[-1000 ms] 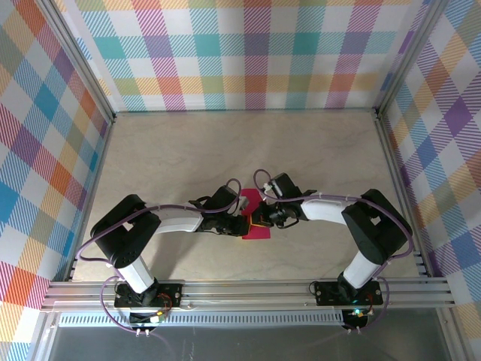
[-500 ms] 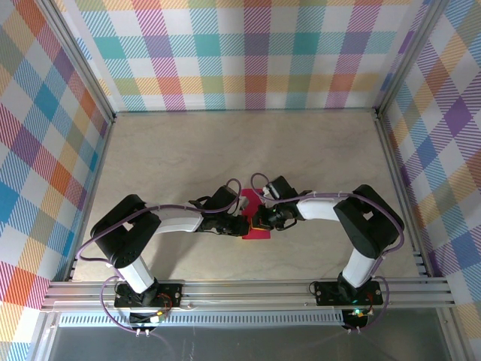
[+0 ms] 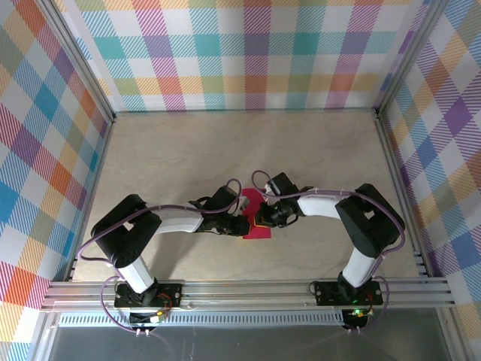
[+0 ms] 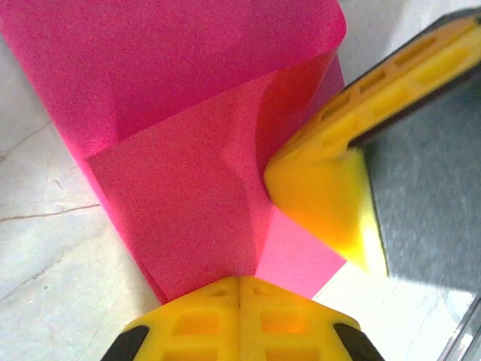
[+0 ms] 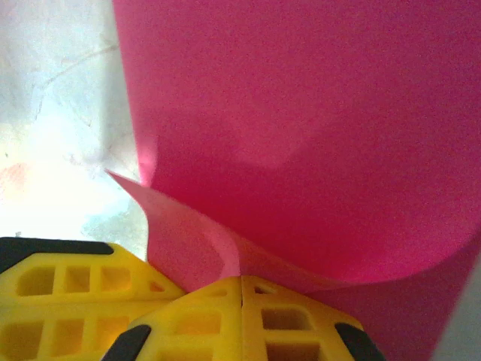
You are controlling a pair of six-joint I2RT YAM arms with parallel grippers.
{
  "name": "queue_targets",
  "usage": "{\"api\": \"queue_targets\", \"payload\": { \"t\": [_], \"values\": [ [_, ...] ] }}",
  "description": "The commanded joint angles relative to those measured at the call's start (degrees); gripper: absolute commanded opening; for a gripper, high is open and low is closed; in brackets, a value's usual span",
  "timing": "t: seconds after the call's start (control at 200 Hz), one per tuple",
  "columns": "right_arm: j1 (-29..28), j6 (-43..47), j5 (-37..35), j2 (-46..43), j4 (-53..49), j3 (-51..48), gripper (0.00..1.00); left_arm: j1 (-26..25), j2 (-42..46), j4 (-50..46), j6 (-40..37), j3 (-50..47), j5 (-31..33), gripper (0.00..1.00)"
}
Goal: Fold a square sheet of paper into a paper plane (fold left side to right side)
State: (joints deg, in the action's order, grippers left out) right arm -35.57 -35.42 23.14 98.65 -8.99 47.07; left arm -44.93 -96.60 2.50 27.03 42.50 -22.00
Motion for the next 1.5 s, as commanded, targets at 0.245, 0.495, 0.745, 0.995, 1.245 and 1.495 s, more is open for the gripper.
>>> {"api": "queue_targets", "payload": {
  "t": [0.245, 0.495, 0.745, 0.995, 1.245, 1.495],
  "values": [
    [9.62, 6.45, -2.66, 2.46, -5.13, 1.67, 0.00, -0.70, -3.08, -5.27, -0.42, -2.25, 2.42, 0.00],
    [12.54, 9.08, -1.86, 0.60, -8.93, 4.67, 0.00, -0.70, -2.82, -4.65, -0.14, -1.98, 2.14, 0.00],
    [8.99, 4.68, 2.89, -7.32, -4.44, 1.66, 0.01, -0.70, -1.60, -3.88, 0.31, -1.03, 1.44, 0.00],
    [3.67, 0.56, 5.00, -0.88, 1.81, 0.70, 0.01, -0.73, -1.05, -3.83, 0.39, 0.04, 1.26, 0.00],
    [3.76, 2.40, 1.34, 2.78, -1.48, 0.69, 0.01, -0.62, 0.73, -5.37, -0.12, 3.50, 0.22, 0.00],
    [3.76, 2.29, 1.59, 3.73, -1.58, -0.66, 0.01, -0.47, -0.70, -4.47, -1.19, 7.41, -4.88, 0.00]
  ]
}}
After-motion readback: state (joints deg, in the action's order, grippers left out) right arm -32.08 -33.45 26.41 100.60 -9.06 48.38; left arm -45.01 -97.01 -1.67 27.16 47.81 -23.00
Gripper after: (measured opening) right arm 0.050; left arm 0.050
